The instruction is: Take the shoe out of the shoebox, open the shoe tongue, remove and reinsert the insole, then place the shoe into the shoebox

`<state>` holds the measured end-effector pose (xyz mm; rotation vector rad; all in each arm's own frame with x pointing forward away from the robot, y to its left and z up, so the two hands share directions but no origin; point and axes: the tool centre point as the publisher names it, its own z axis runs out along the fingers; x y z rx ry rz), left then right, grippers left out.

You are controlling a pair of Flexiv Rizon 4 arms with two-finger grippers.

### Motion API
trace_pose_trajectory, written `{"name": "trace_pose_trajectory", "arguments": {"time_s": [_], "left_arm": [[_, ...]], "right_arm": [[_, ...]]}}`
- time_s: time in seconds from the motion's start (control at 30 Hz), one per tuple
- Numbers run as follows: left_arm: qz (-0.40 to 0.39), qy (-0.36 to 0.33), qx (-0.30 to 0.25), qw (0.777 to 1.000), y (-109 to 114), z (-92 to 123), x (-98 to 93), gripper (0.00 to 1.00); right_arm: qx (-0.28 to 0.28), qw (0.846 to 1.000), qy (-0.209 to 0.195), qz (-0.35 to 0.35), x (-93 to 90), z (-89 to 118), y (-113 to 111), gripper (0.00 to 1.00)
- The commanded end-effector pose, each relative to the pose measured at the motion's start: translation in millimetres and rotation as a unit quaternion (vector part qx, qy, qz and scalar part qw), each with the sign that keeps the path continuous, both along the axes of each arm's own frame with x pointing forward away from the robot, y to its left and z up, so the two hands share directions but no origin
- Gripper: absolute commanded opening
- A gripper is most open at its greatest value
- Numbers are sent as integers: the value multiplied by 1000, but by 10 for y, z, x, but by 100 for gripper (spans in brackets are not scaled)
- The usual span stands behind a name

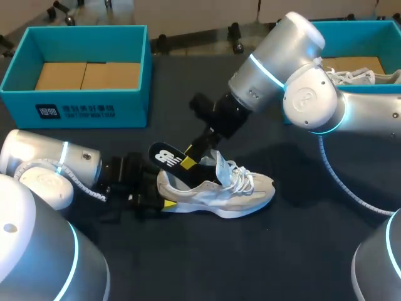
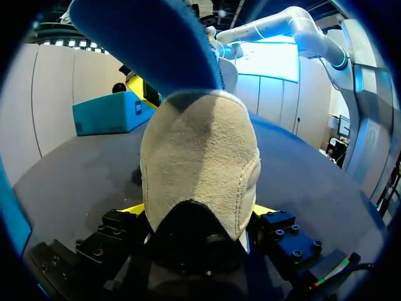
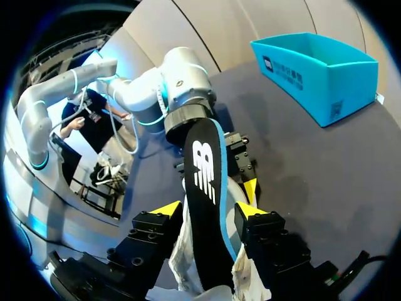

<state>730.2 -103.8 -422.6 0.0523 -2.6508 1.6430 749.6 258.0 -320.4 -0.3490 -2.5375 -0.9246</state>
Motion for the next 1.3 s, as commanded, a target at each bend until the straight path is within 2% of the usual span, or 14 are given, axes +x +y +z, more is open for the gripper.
{"name": "trace_pose_trajectory", "arguments": {"time_s": [0.03, 0.43, 0.53, 0.57, 0.67, 0.87, 1.07, 1.3], "left_arm": [[-1, 1, 2, 1000, -1, -6, 10, 0], [-1, 1, 2, 1000, -1, -6, 10, 0], [-1, 1, 2, 1000, -1, -6, 10, 0], [-1, 1, 2, 1000, -1, -6, 10, 0], [-1, 1, 2, 1000, -1, -6, 10, 0], [-1, 1, 2, 1000, -1, -6, 10, 0], [-1, 1, 2, 1000, -1, -6, 10, 0], [-1, 1, 2, 1000, -1, -6, 10, 0]], "right_arm": [[1, 1000, 6, 7, 25, -50, 93, 51], [4, 1000, 13, 15, -18, -74, 135, 43], [5, 1000, 13, 17, -16, -80, 143, 27], [5, 1000, 14, 19, -21, -88, 151, 18], [5, 999, 22, 26, -48, -113, 183, 0], [6, 1000, 19, 23, -63, -96, 163, 0], [8, 1000, 7, 20, -58, 23, 147, 0], [19, 999, -42, -10, -4, 259, 96, 0]]}}
